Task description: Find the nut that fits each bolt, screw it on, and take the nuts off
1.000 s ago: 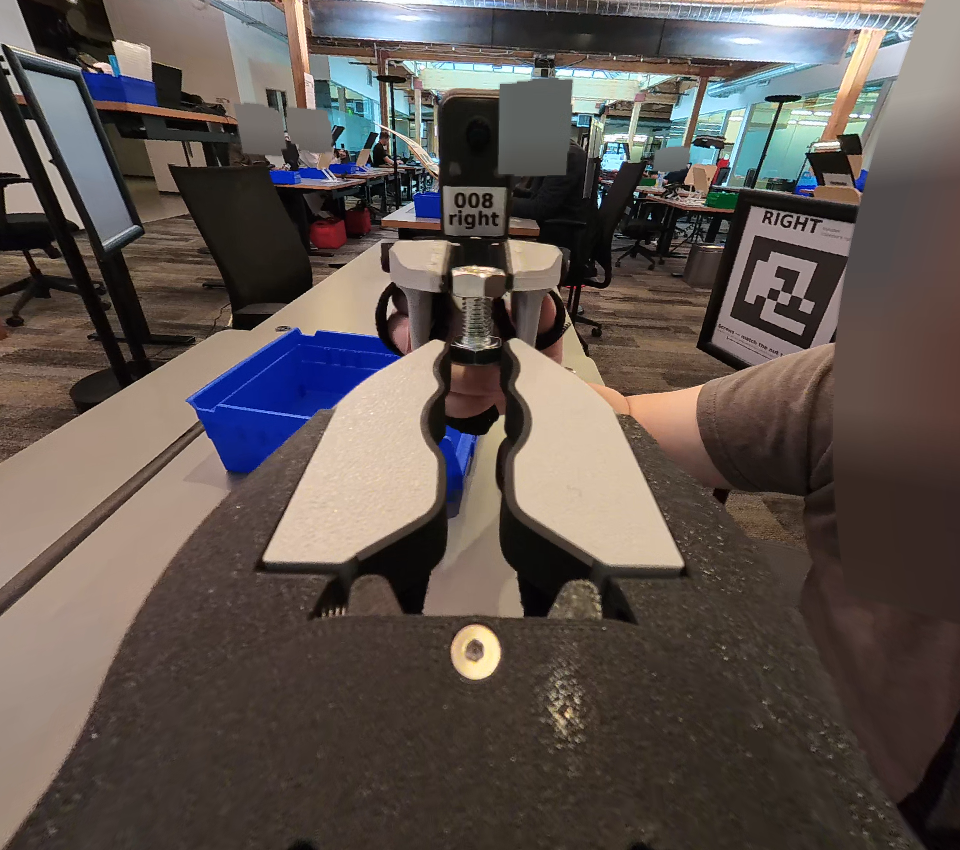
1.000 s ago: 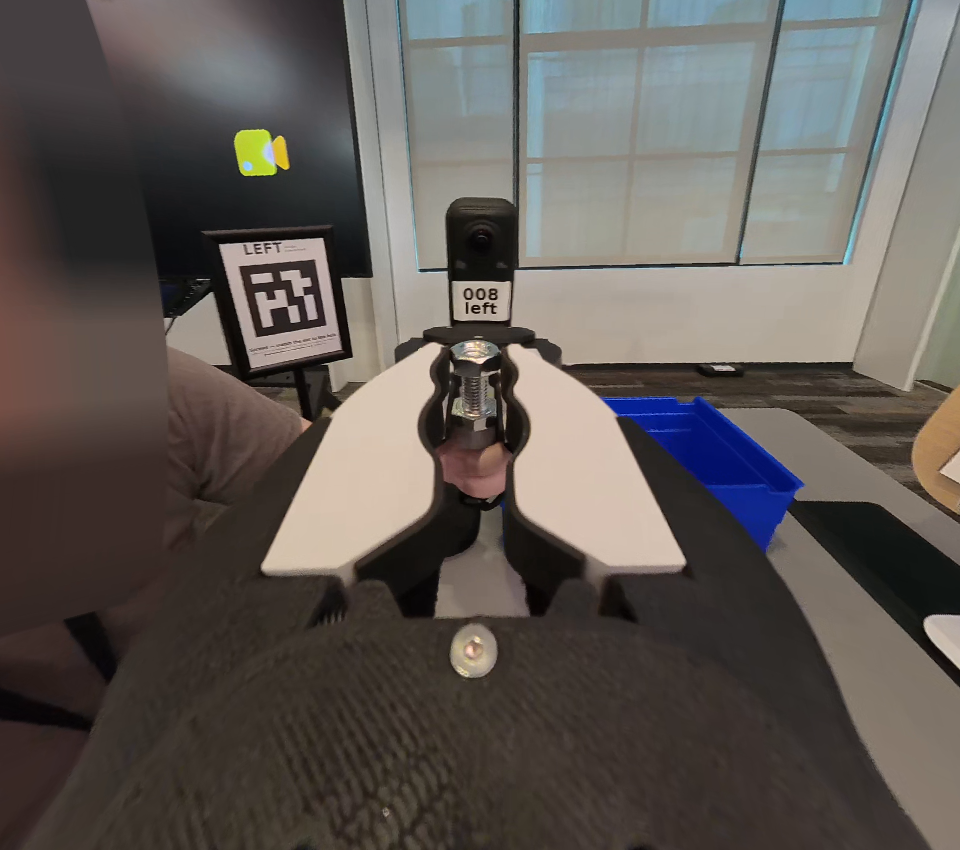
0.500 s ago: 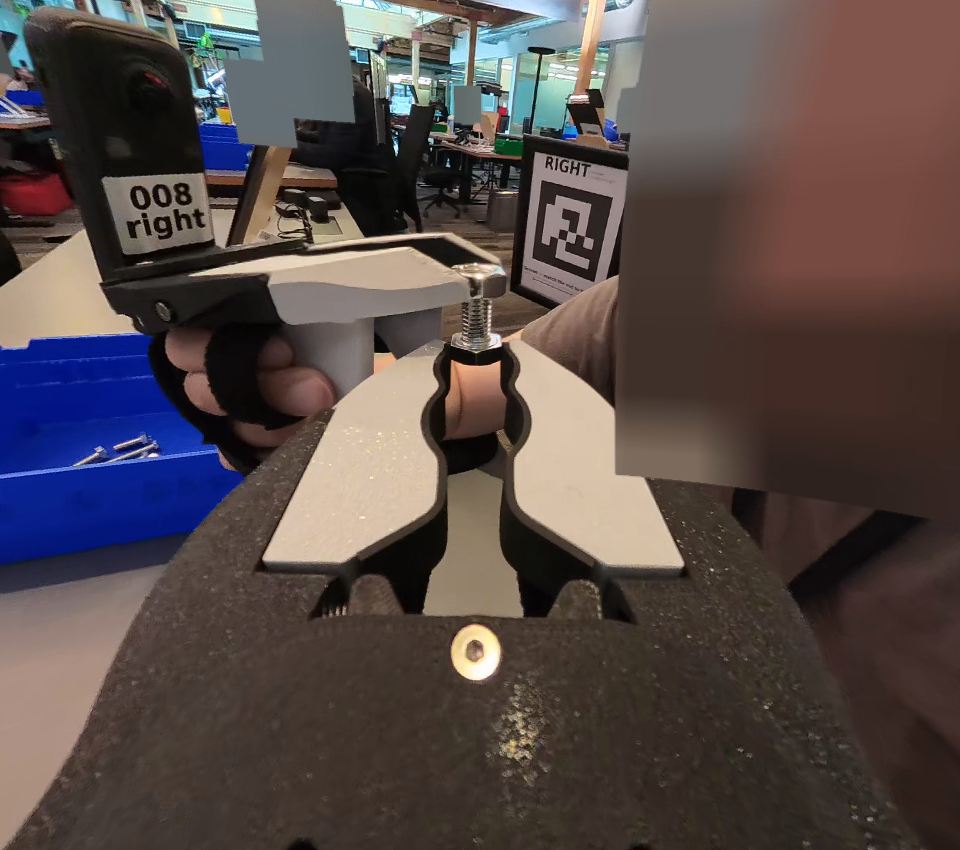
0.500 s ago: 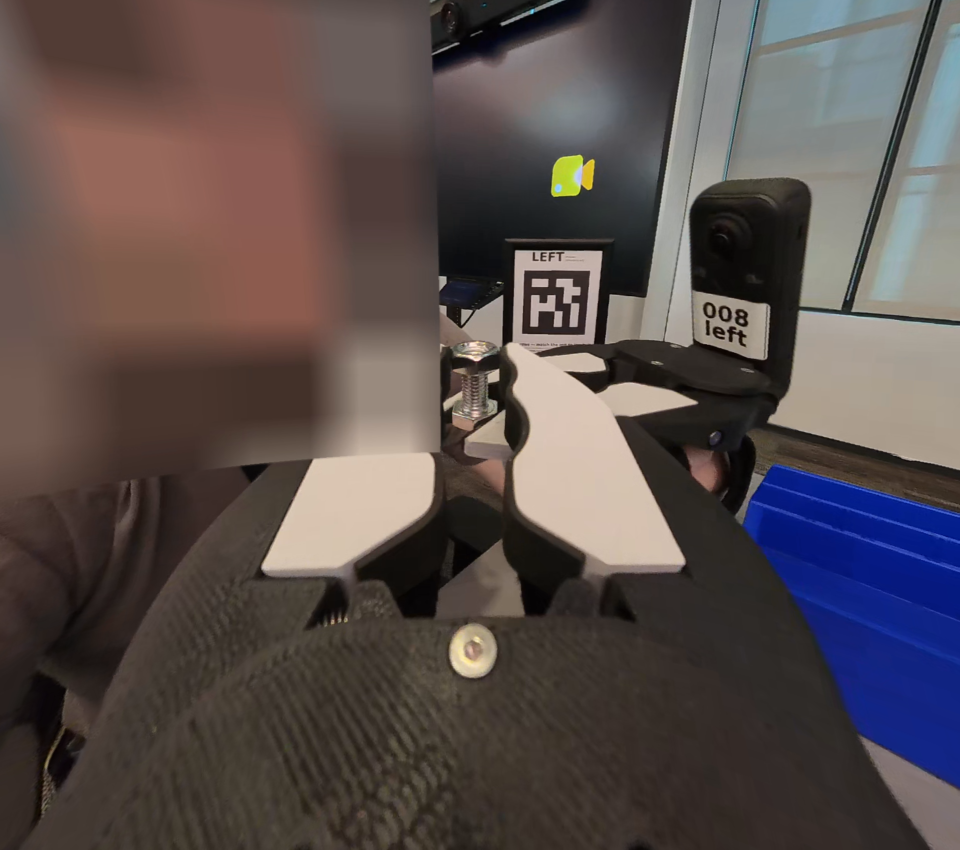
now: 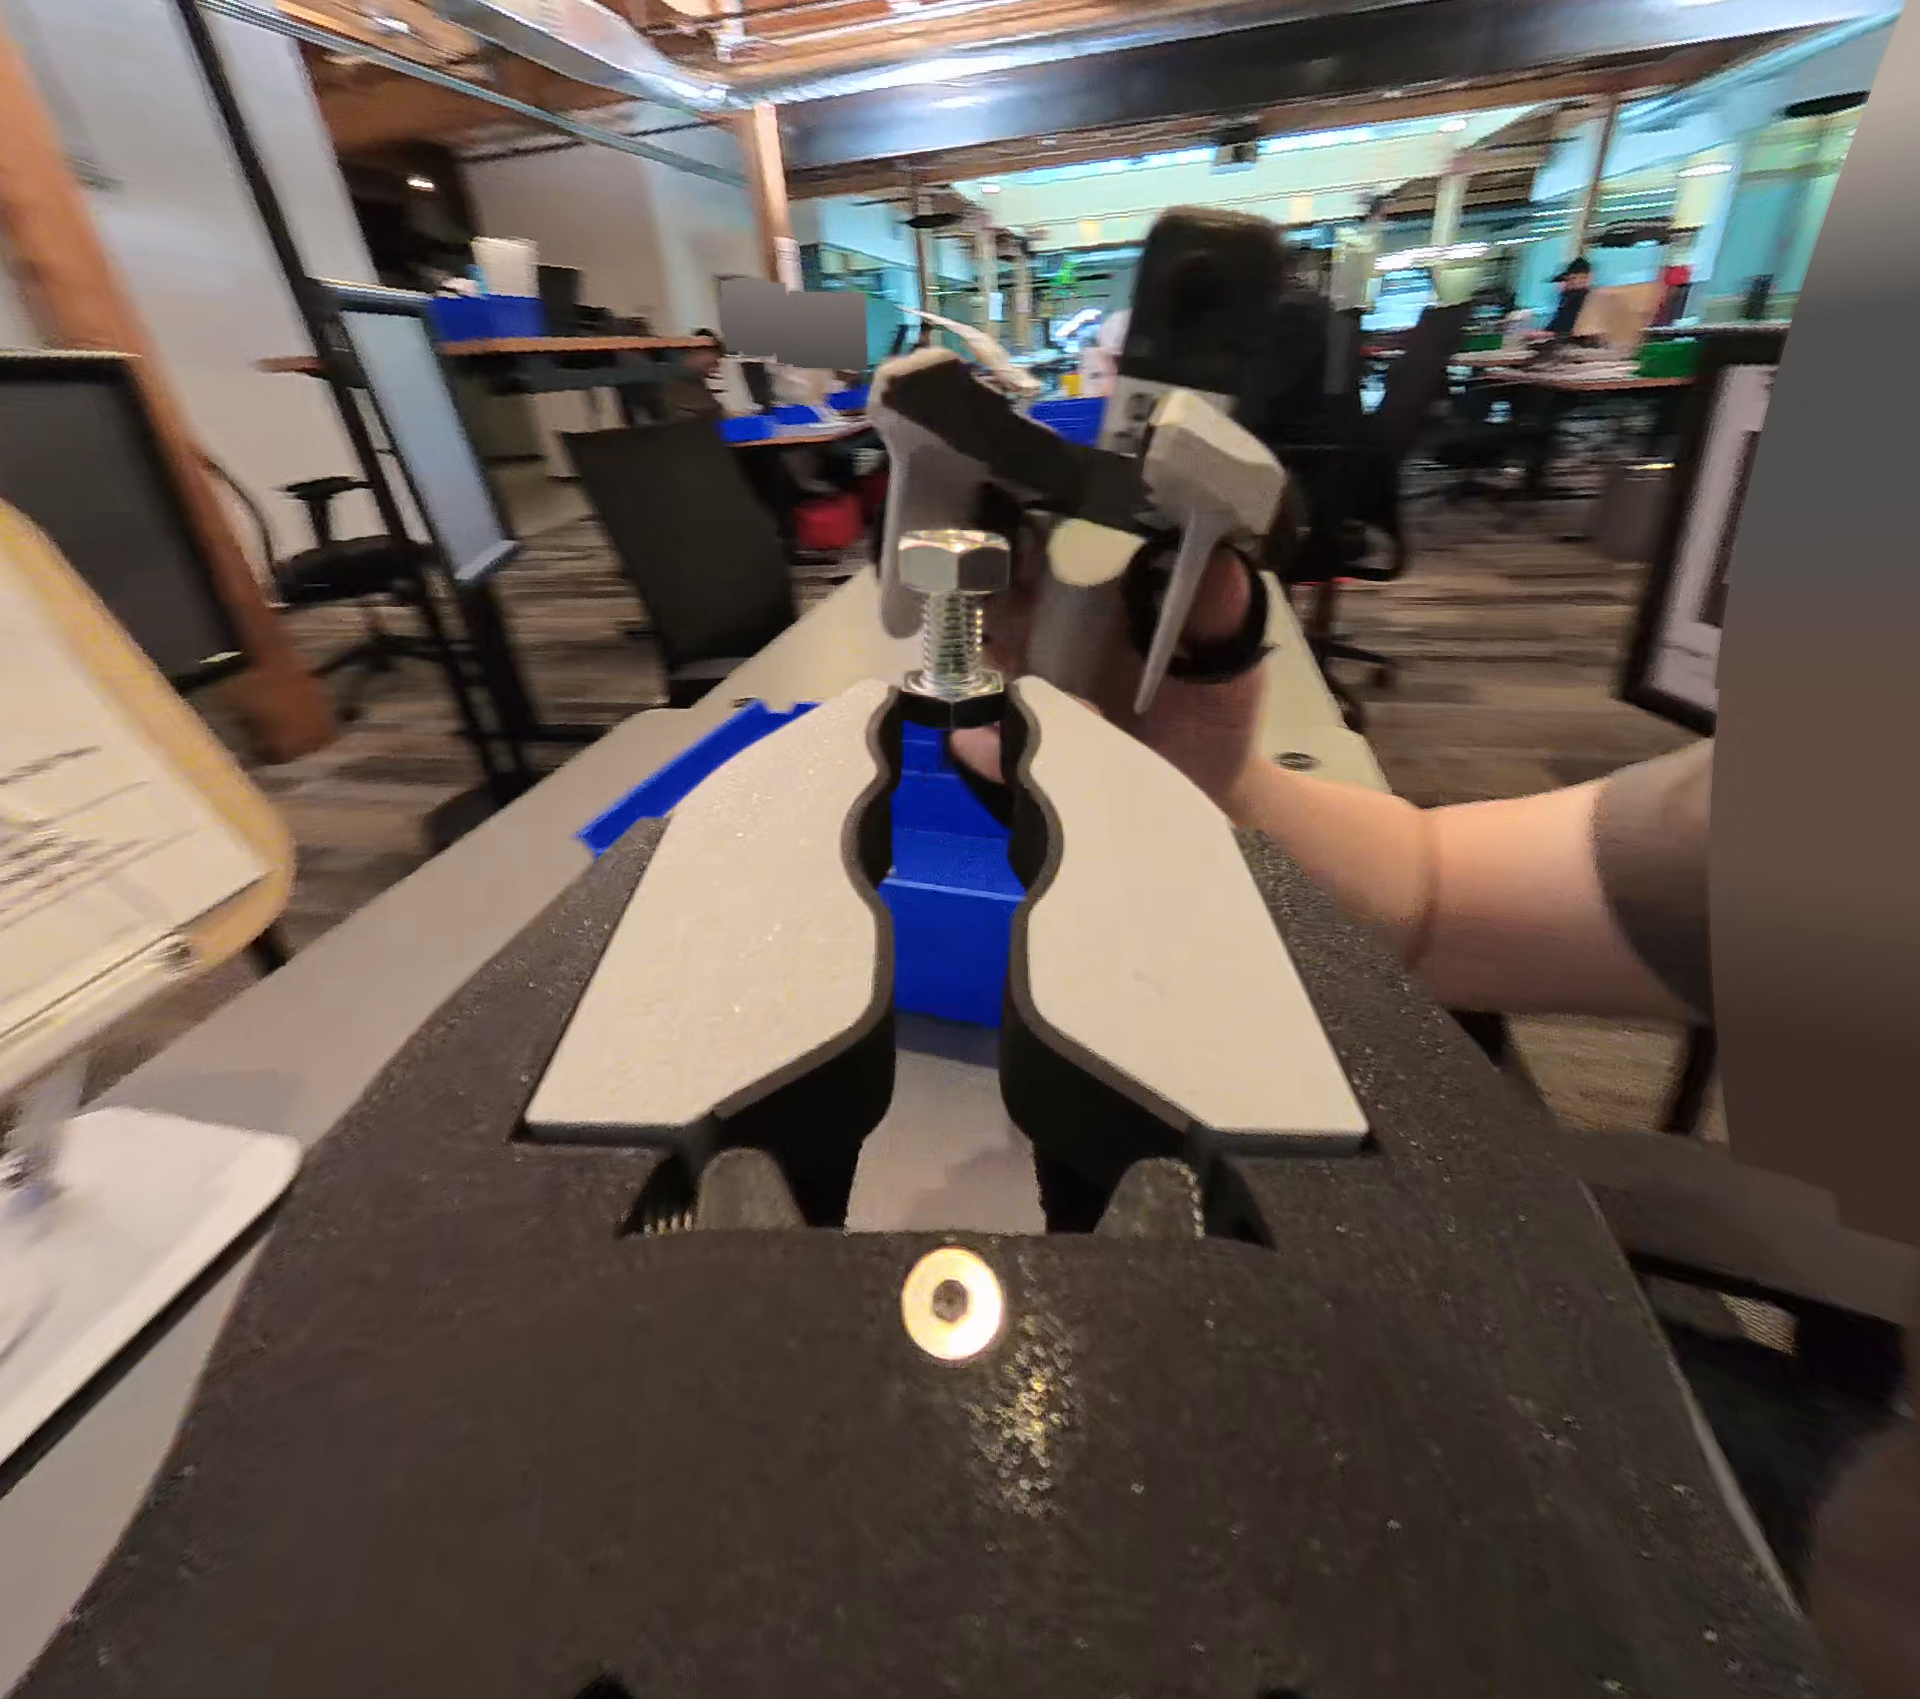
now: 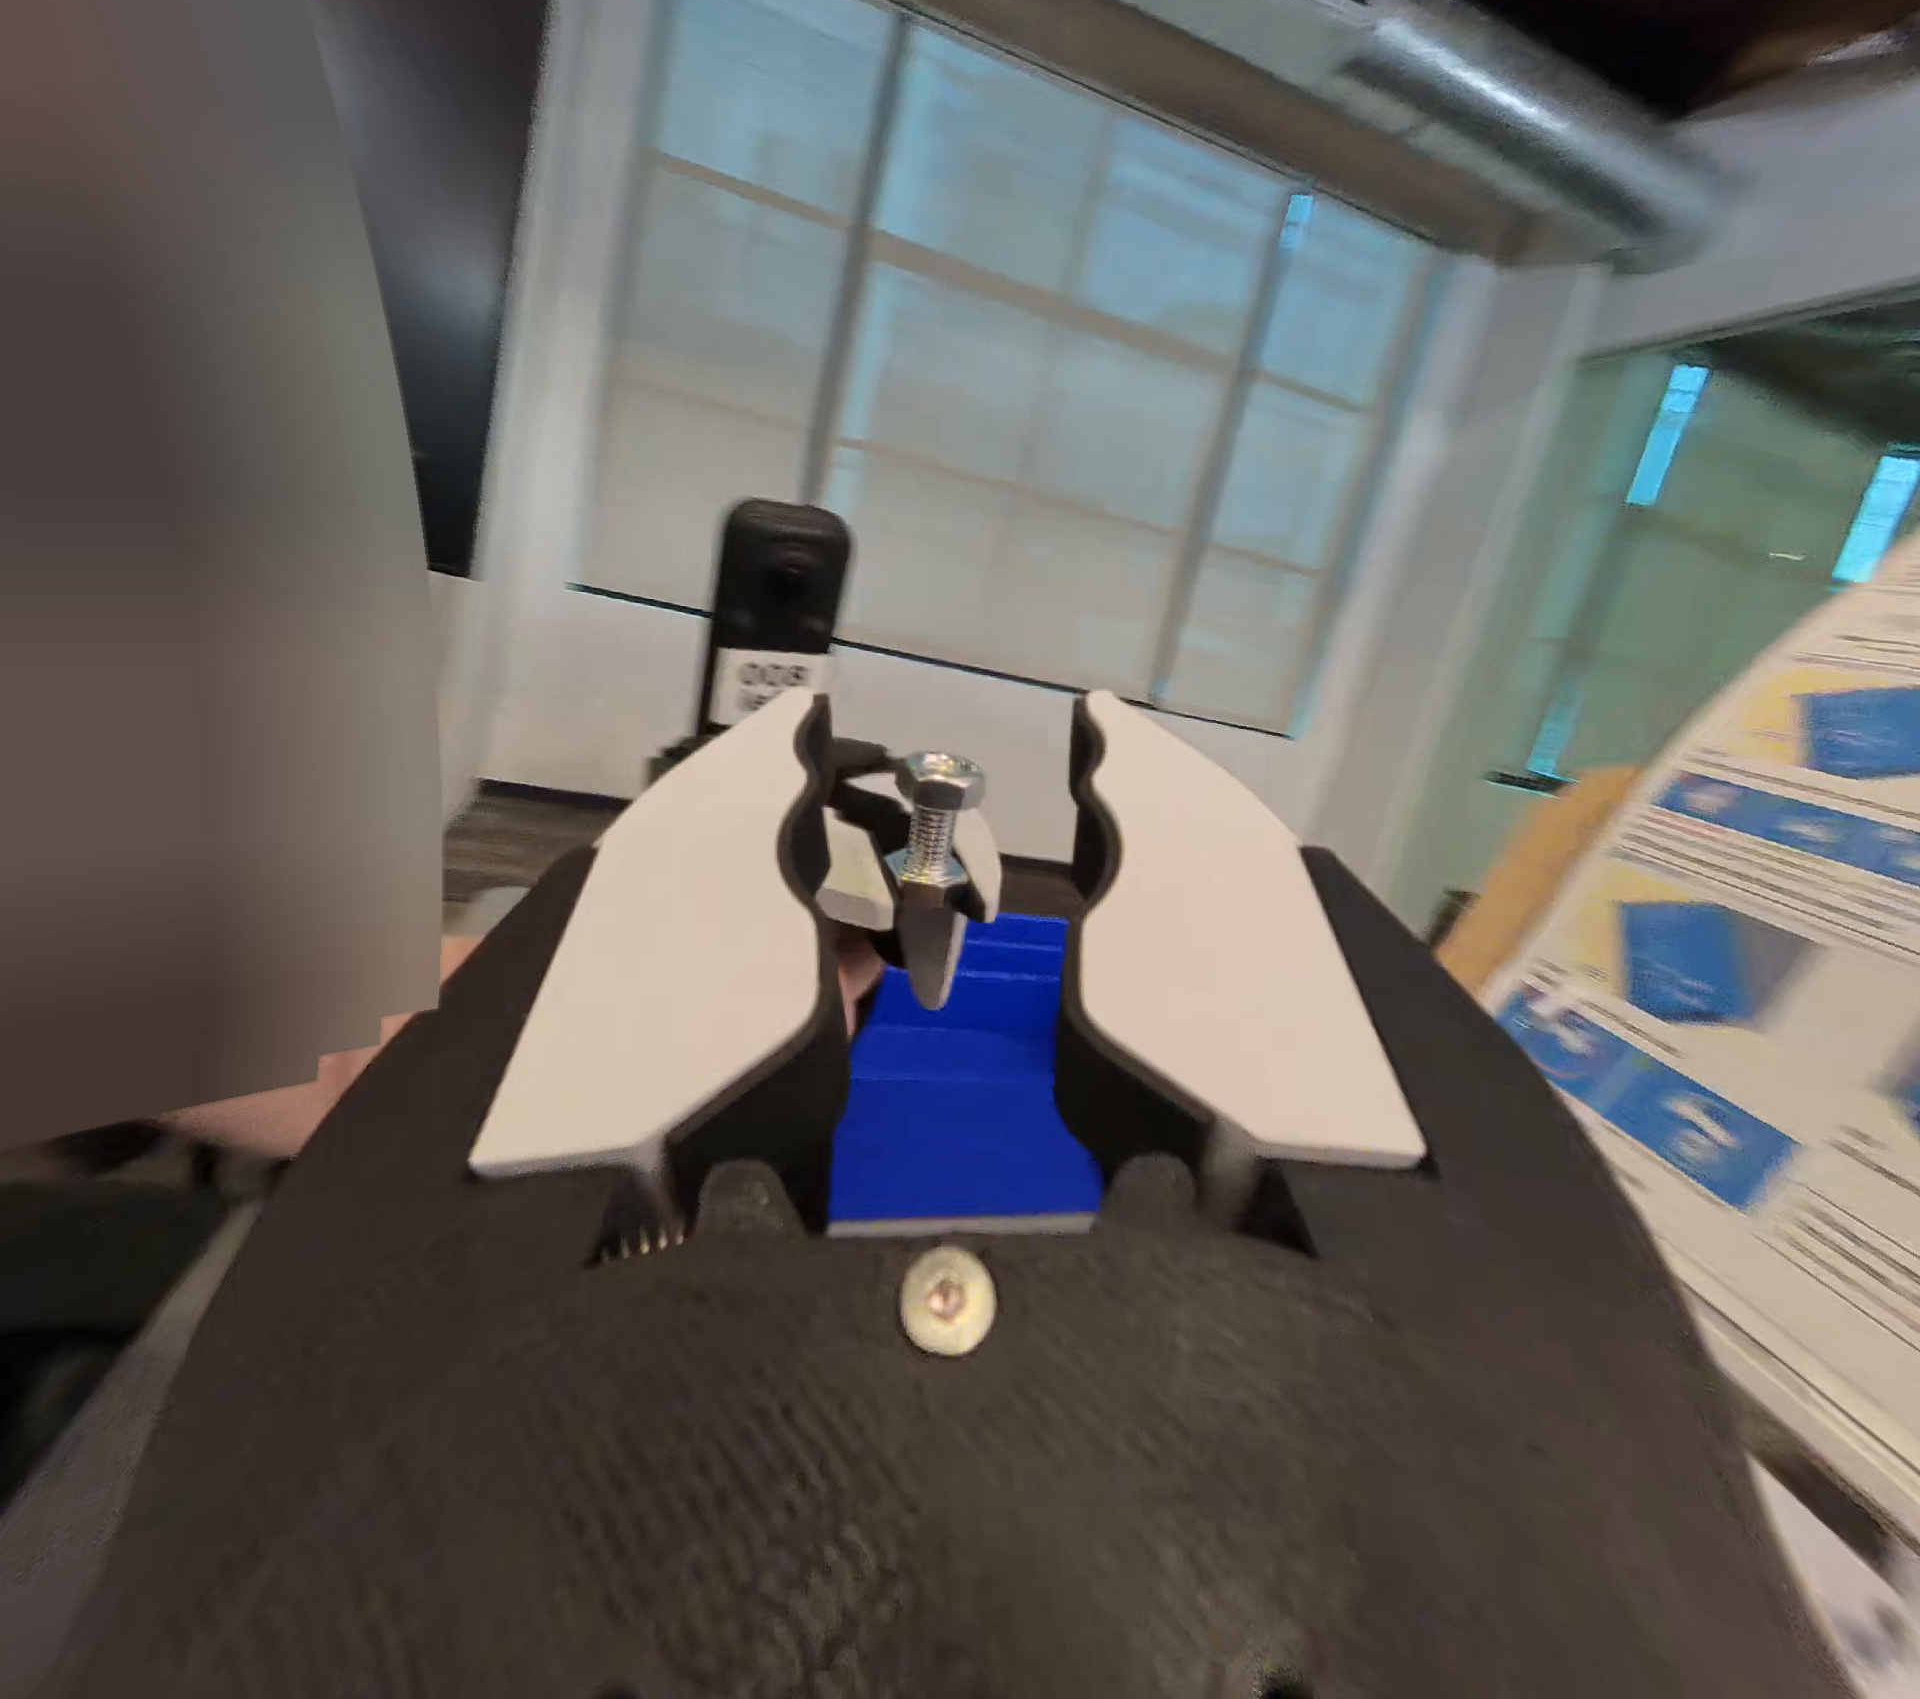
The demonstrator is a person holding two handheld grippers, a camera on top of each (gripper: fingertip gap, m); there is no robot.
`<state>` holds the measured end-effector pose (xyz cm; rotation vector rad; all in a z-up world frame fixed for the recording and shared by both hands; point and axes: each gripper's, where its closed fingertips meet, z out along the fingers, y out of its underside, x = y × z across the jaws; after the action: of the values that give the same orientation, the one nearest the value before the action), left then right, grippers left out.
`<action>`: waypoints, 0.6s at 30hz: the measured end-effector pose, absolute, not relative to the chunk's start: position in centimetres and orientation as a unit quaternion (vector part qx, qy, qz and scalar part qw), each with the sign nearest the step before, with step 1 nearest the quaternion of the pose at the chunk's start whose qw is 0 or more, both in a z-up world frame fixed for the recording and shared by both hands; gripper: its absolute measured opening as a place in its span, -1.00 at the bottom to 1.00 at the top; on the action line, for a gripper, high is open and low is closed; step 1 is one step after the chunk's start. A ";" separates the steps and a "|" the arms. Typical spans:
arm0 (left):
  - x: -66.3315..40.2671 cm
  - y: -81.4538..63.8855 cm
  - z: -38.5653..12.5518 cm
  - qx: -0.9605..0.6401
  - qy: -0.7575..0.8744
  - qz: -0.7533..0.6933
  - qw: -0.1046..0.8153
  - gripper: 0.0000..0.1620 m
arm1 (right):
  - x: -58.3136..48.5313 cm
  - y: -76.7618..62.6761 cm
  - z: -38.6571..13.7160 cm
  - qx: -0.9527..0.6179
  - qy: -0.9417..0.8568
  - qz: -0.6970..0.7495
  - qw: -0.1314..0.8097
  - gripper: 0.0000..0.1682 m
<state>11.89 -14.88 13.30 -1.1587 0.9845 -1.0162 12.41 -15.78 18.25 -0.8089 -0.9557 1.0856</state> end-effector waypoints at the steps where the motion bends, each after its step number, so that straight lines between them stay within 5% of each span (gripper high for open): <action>1: 11.7 -14.4 13.3 -0.508 0.418 -0.425 0.623 -0.79 | 12.1 -15.3 18.0 -0.379 -0.414 0.458 0.690 -0.51; 13: 11.9 -13.9 12.7 -0.521 0.423 -0.376 0.638 -0.79 | 9.9 -14.0 15.5 -0.472 -0.387 0.418 0.673 -0.78; 18: 12.4 -16.6 12.9 -0.490 0.476 -0.459 0.568 -0.79 | 9.9 -16.5 15.8 -0.411 -0.477 0.492 0.602 -0.78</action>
<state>12.40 -16.61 12.91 -1.1506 1.1170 -1.0786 9.93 -16.53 15.81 -0.9521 -1.1039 1.1392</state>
